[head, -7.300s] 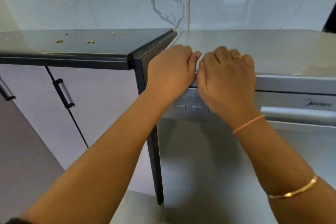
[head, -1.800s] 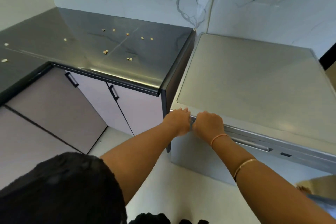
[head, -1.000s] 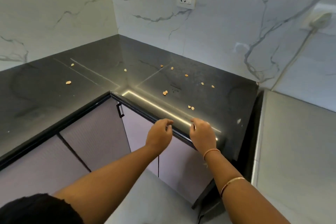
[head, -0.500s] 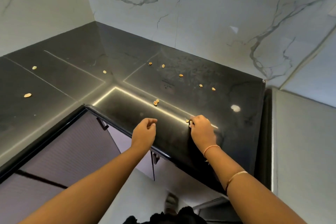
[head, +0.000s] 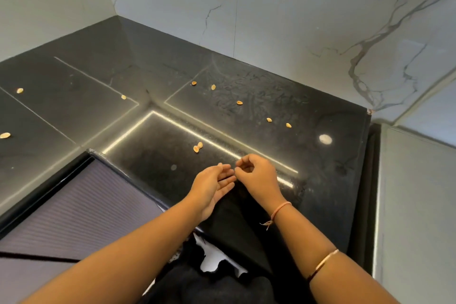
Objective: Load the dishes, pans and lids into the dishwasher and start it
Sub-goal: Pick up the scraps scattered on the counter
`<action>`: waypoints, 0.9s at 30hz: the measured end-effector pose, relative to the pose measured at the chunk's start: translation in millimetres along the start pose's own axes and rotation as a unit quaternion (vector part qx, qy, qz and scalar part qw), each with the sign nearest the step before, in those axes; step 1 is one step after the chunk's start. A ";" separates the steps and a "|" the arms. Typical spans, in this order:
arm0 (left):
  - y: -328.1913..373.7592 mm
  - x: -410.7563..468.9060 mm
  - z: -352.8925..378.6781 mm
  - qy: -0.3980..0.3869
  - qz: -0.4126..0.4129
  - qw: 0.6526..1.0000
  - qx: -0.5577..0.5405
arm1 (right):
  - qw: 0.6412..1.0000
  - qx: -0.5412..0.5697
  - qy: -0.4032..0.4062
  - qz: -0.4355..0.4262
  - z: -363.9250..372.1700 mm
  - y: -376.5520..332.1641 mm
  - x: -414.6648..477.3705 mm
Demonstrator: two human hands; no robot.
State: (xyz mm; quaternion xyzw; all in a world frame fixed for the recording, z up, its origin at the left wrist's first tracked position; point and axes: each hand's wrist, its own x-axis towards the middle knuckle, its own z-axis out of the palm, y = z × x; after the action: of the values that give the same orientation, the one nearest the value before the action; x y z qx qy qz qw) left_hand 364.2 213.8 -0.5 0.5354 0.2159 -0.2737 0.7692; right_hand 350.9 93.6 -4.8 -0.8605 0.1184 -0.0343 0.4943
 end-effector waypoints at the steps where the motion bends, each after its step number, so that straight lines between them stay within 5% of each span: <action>1: 2.8 1.7 1.2 -0.013 -0.016 0.999 -0.027 | 0.999 0.041 -0.020 -0.001 0.8 -4.7 -0.1; 5: 9.8 7.7 0.9 0.004 -0.056 0.995 -0.081 | 0.995 0.097 -0.009 -0.005 -0.3 -6.0 1.7; 10: 14.7 13.9 -10.5 0.073 -0.033 0.997 -0.017 | 0.996 -0.081 0.026 -0.017 -10.7 19.9 4.9; 18: 38.2 20.9 -26.6 -0.043 -0.103 0.990 -0.084 | 0.955 -0.263 -0.030 -0.138 6.9 33.4 -3.5; 24: 48.6 27.4 -14.6 -0.082 -0.121 0.987 -0.072 | 0.995 -0.071 0.067 0.037 9.7 7.0 16.3; 27: 49.9 33.6 -14.0 -0.102 -0.128 0.984 -0.067 | 0.993 0.039 0.099 0.044 9.3 -10.7 21.9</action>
State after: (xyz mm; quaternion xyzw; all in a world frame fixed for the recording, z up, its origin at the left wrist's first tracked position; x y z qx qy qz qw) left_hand 421.7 234.4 9.1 0.4201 0.2210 -0.4078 0.7800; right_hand 375.6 101.4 -1.6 -0.8271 0.2028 -0.1024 0.5141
